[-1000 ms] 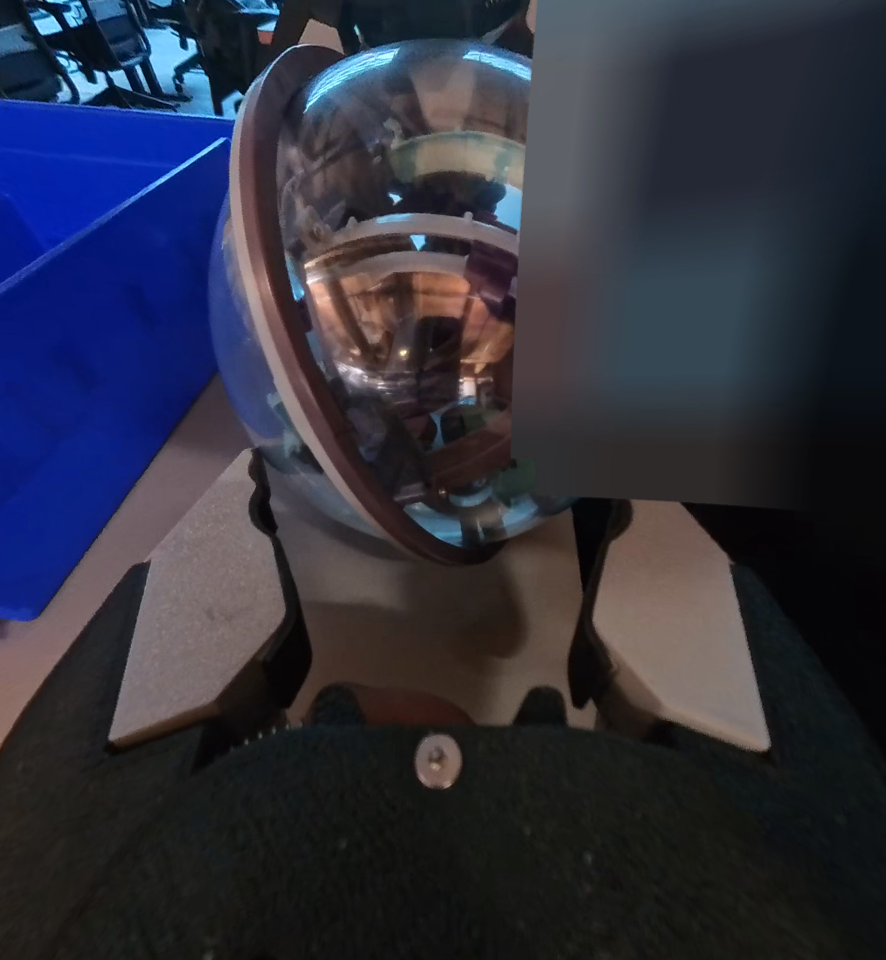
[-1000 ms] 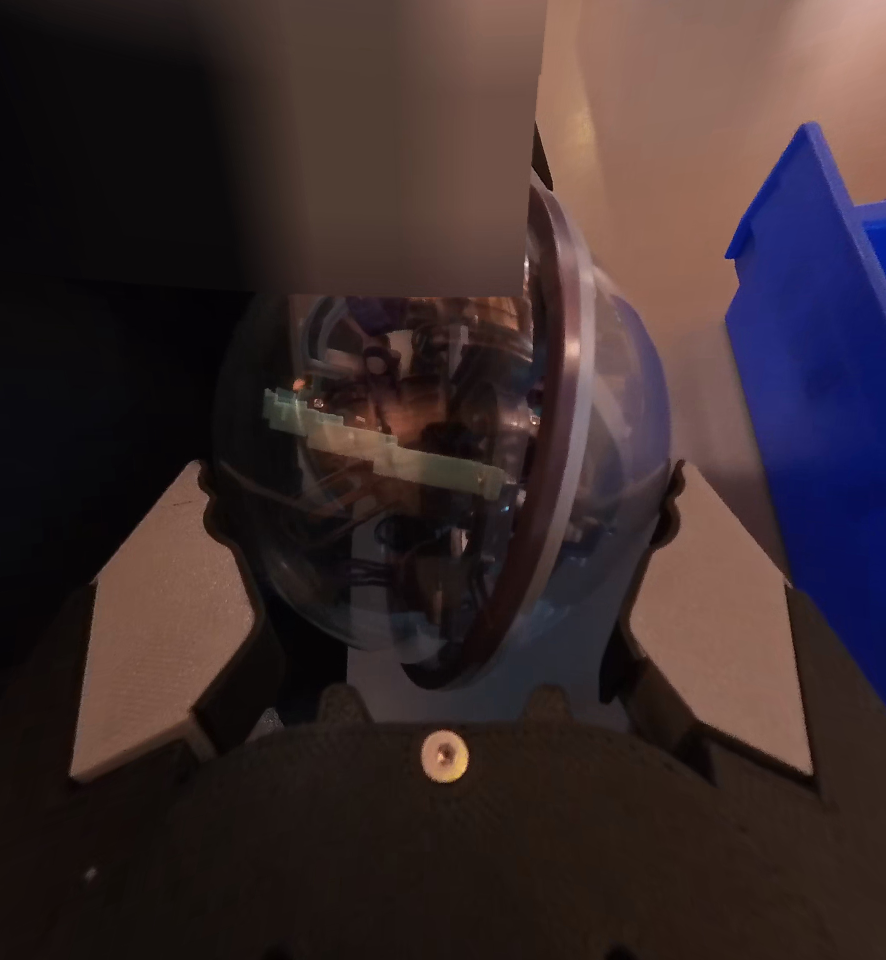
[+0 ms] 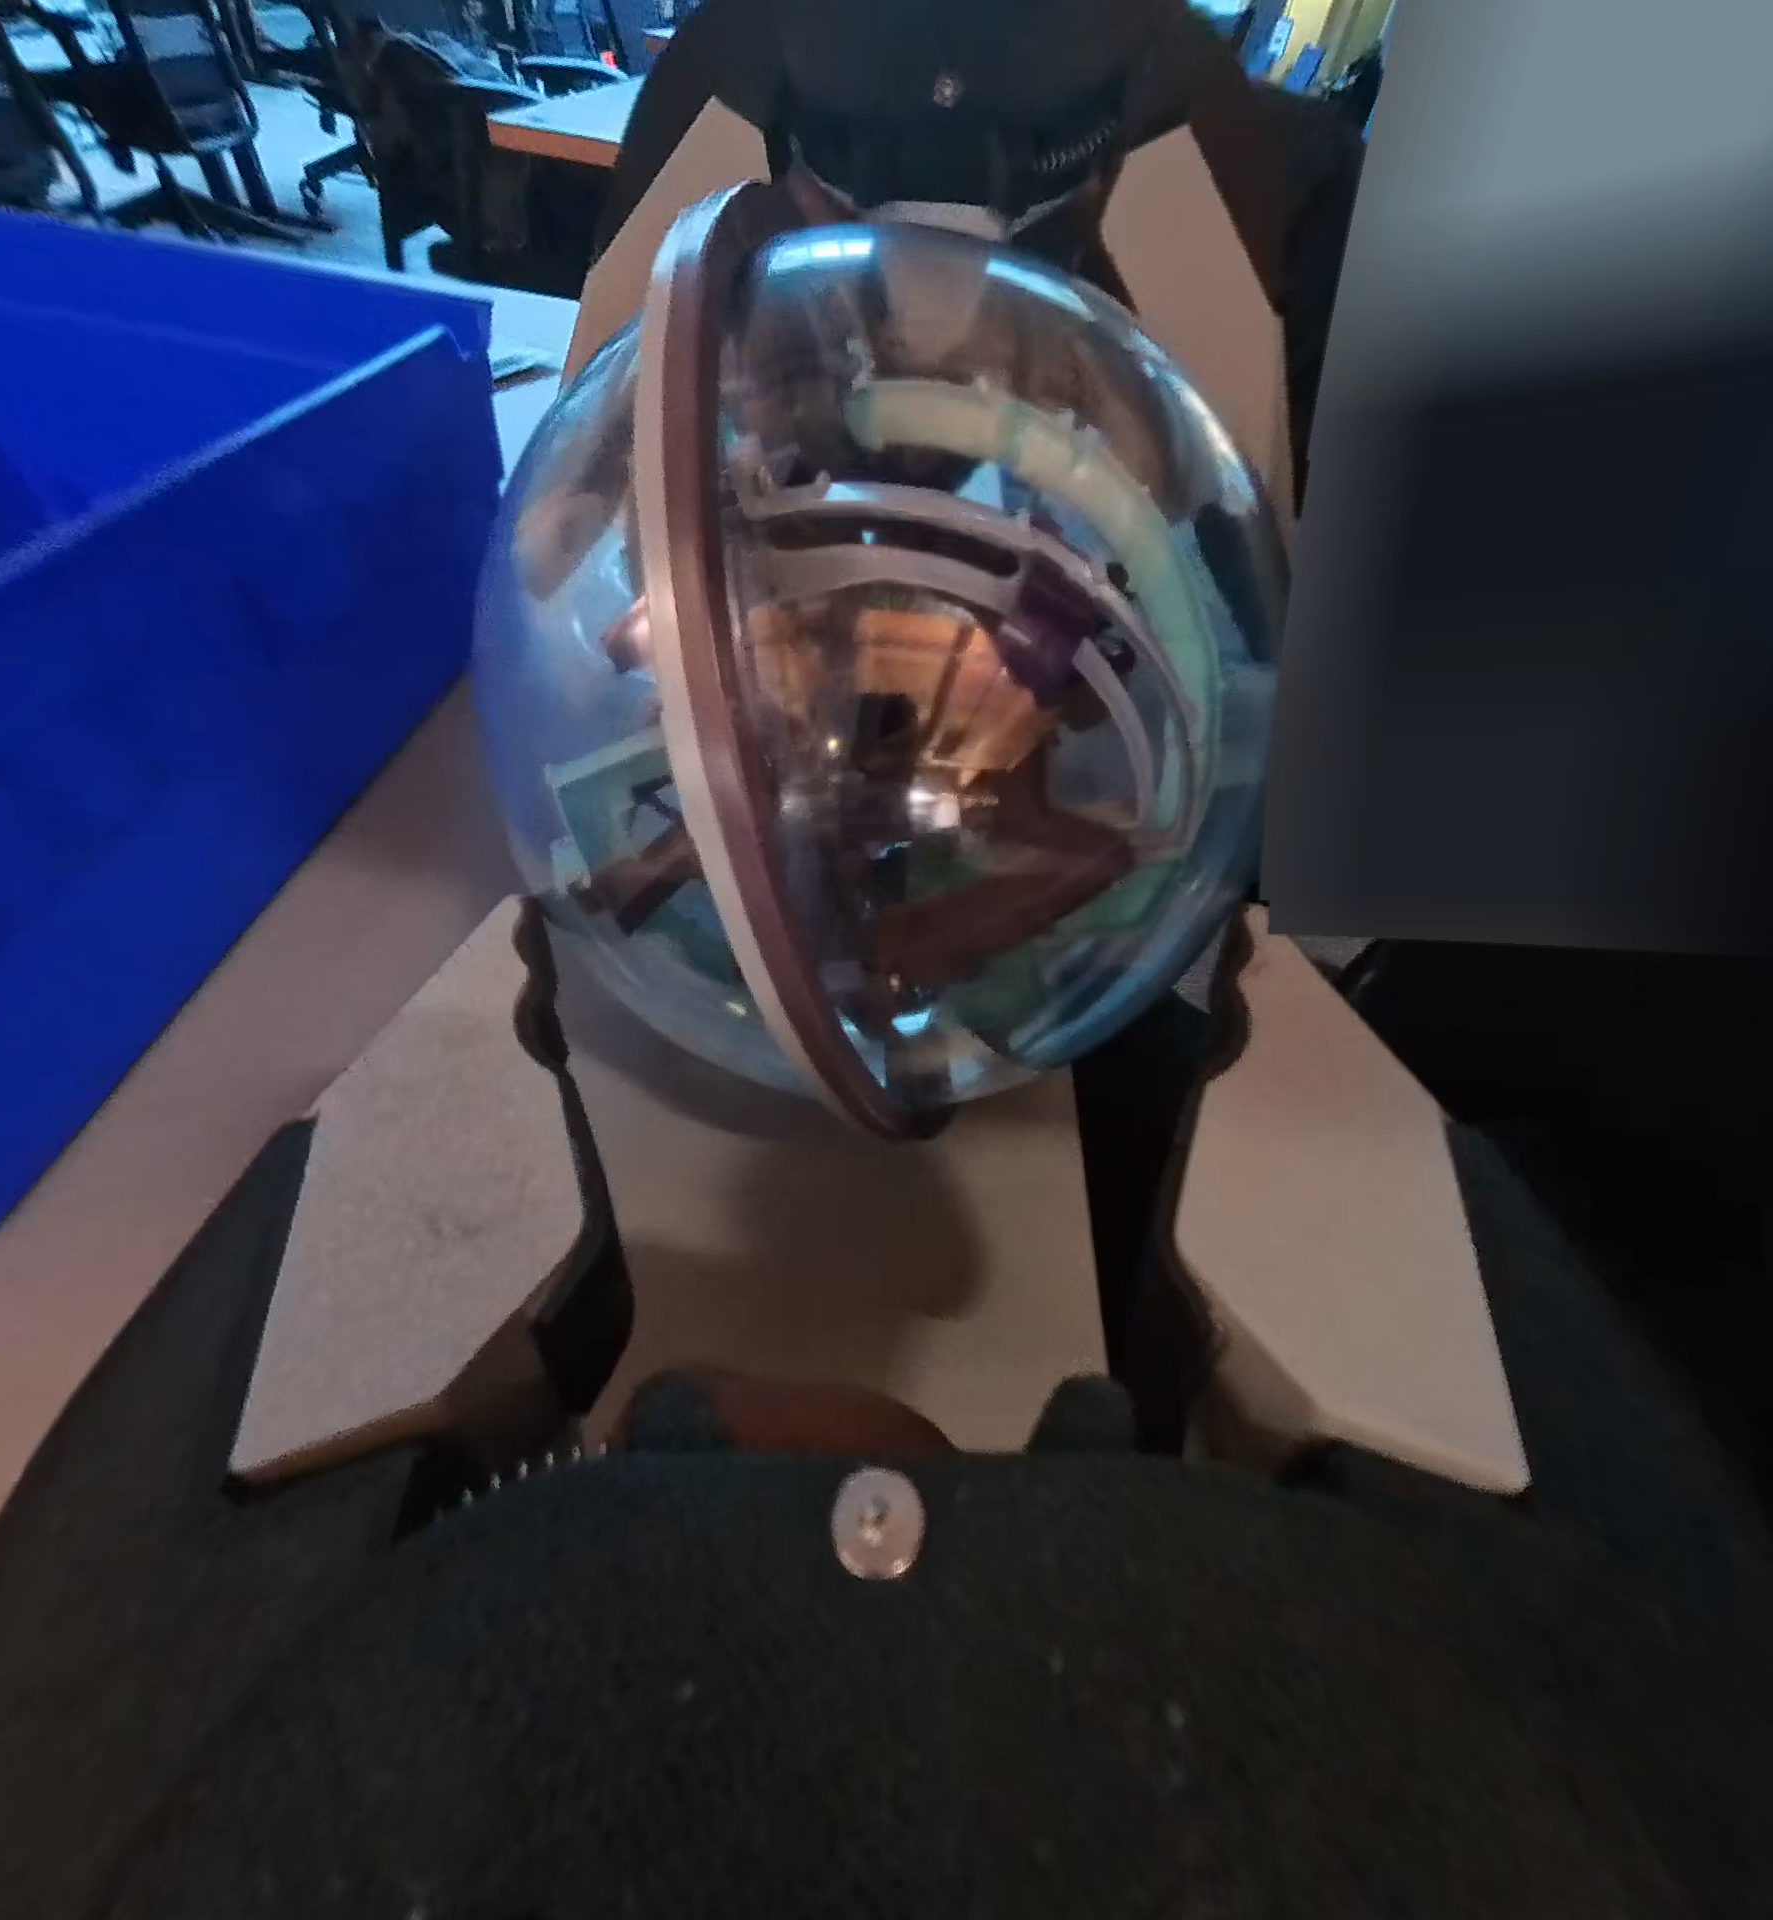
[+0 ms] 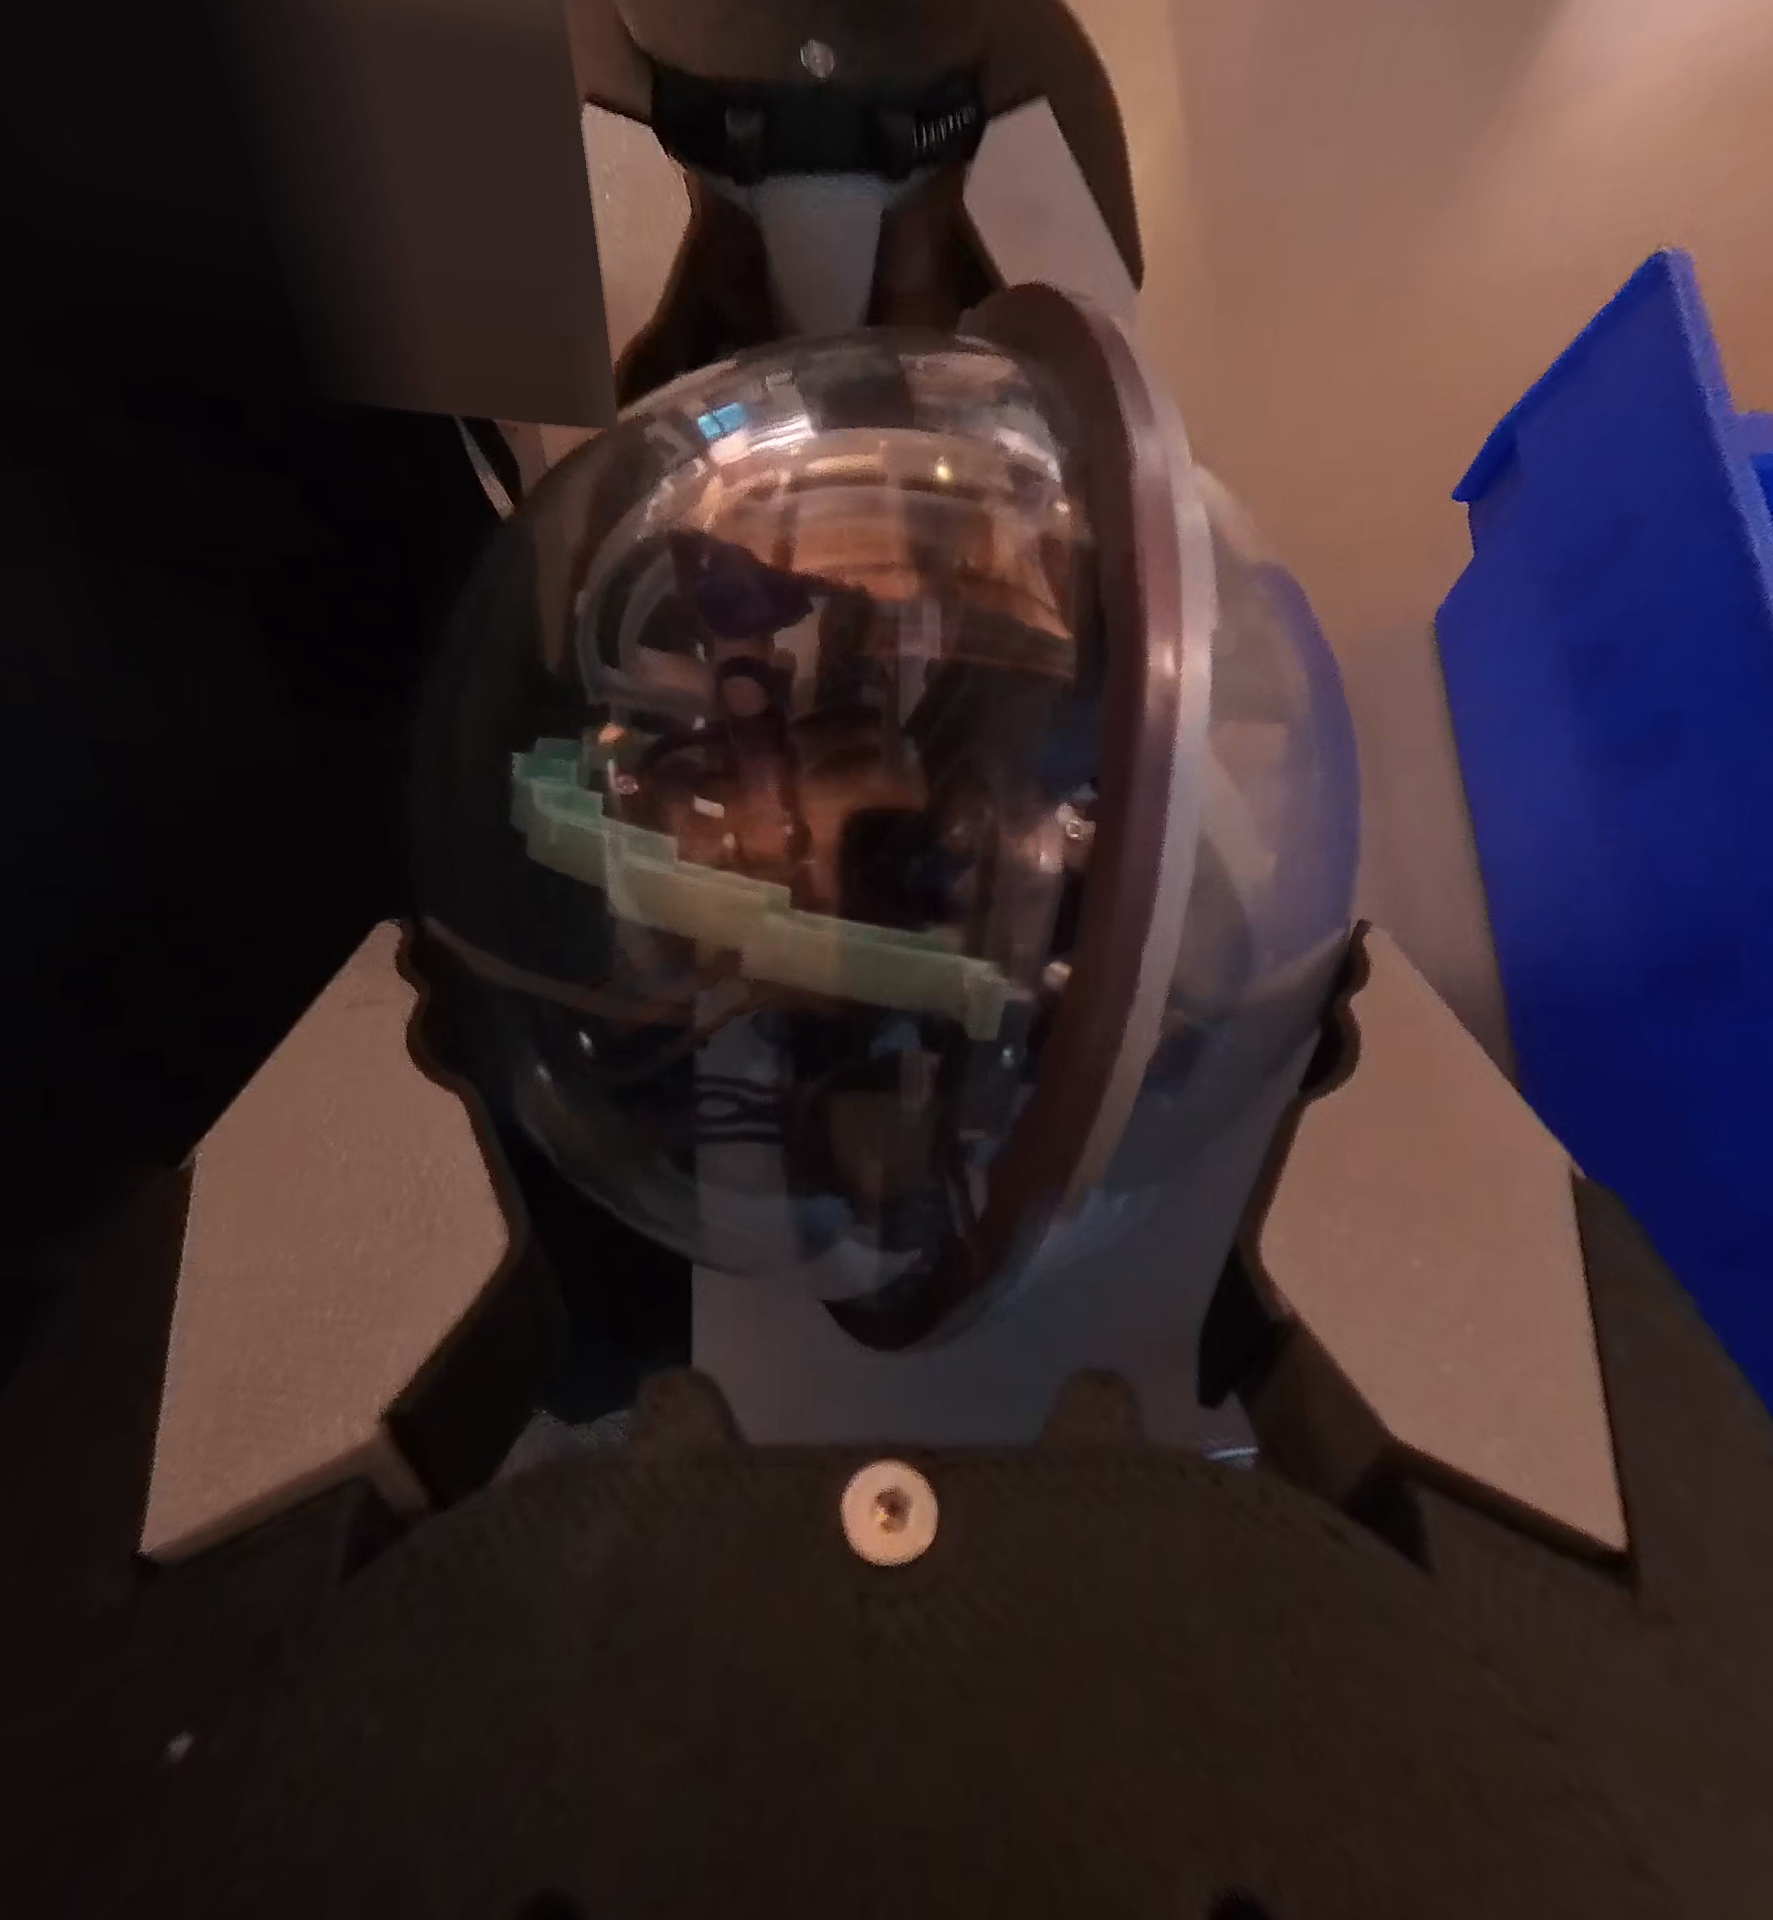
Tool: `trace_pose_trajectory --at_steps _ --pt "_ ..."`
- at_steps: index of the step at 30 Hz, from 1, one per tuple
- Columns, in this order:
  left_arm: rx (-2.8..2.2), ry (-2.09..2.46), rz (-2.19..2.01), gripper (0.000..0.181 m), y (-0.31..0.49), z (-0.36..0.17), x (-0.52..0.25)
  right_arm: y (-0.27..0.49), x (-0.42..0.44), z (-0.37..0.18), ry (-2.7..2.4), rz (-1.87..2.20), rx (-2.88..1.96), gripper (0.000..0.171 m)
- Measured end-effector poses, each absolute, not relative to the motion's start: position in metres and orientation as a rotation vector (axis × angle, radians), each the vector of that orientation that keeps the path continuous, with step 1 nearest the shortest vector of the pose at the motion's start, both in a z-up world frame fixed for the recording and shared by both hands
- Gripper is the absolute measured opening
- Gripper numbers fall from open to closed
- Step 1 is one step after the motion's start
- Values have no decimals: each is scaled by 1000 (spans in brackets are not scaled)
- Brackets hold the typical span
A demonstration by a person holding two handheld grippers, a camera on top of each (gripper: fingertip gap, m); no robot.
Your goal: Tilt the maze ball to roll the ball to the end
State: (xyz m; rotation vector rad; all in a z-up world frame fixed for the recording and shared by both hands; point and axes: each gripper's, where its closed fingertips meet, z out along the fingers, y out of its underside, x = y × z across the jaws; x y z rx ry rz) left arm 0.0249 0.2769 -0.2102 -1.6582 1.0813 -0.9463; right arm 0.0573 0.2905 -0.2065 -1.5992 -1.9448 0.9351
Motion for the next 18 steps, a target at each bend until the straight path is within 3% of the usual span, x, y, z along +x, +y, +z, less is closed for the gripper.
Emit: trace_pose_trajectory --at_steps 9,18 --pt "-1619 1235 -808 135 285 -198 23 294 53 -217 -1966 967 -1620 158" --pt "-1597 1249 -713 132 285 -211 18 296 49 -202 -1935 922 -1546 150"
